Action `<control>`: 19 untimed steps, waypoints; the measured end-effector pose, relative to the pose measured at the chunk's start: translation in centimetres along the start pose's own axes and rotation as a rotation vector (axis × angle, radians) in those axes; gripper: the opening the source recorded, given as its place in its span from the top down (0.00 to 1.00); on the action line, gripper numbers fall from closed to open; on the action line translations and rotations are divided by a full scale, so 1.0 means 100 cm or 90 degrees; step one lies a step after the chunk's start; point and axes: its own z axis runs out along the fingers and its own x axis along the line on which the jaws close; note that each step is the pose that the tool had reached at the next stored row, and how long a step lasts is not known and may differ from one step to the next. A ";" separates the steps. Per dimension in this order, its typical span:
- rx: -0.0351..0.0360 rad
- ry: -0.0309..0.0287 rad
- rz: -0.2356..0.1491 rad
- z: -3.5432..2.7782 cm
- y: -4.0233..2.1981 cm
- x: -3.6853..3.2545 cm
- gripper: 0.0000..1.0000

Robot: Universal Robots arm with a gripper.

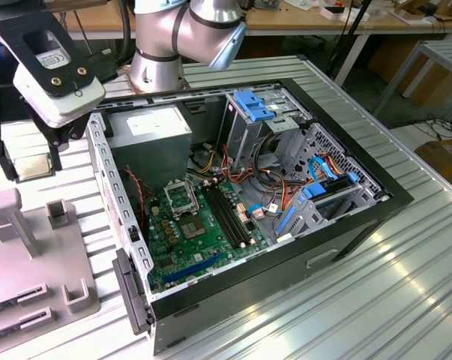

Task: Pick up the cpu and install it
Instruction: 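Pick up the cpu and move it towards the insertion slot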

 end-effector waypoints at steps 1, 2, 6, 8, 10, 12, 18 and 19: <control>0.0000 0.0001 0.000 -0.0001 0.0000 -0.0014 0.53; 0.0000 0.0001 0.000 -0.0002 -0.0001 -0.0029 0.53; 0.0000 0.0001 0.000 -0.0005 -0.0002 -0.0095 0.53; 0.0000 0.0001 0.000 -0.0006 -0.0003 -0.0126 0.53; 0.0000 0.0000 0.000 -0.0007 -0.0003 -0.0155 0.53; 0.0000 0.0000 0.000 -0.0008 -0.0004 -0.0185 0.53; 0.0000 0.0001 0.000 -0.0016 -0.0006 -0.0349 0.53; 0.0000 0.0000 0.000 -0.0016 -0.0007 -0.0365 0.53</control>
